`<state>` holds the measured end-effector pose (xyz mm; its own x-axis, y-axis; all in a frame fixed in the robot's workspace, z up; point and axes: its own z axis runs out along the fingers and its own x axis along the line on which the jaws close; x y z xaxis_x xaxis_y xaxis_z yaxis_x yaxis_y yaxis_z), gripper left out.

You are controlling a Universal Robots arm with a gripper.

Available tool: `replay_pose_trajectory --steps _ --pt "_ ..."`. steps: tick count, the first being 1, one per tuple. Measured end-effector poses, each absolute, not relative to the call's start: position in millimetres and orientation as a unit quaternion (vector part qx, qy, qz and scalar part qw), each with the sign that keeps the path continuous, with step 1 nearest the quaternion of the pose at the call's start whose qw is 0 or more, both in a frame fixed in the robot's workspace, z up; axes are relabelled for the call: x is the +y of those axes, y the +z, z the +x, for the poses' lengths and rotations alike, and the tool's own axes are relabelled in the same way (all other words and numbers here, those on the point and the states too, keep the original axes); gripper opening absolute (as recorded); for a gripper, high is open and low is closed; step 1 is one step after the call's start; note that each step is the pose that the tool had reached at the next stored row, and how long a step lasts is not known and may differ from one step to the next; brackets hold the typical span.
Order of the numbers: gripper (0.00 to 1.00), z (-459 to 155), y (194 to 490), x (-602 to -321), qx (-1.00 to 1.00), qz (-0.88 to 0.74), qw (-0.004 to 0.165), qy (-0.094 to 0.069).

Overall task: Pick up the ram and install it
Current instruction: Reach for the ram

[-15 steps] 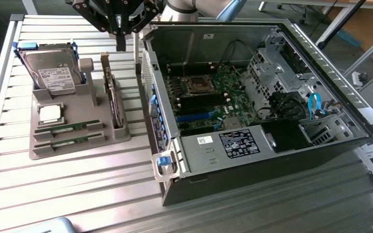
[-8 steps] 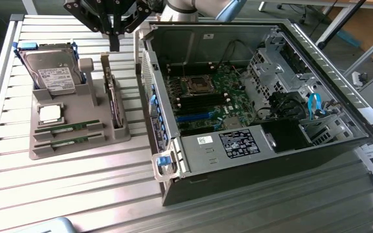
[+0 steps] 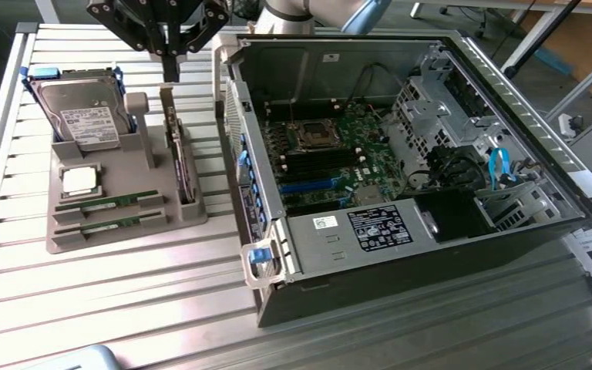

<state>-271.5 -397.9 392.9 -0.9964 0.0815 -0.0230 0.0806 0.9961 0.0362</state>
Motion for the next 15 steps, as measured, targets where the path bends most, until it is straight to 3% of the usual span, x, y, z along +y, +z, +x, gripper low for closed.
replay_pose_trajectory --steps 15 --pt "0.1 -291.8 392.9 -397.9 0.999 0.041 0.012 0.018"
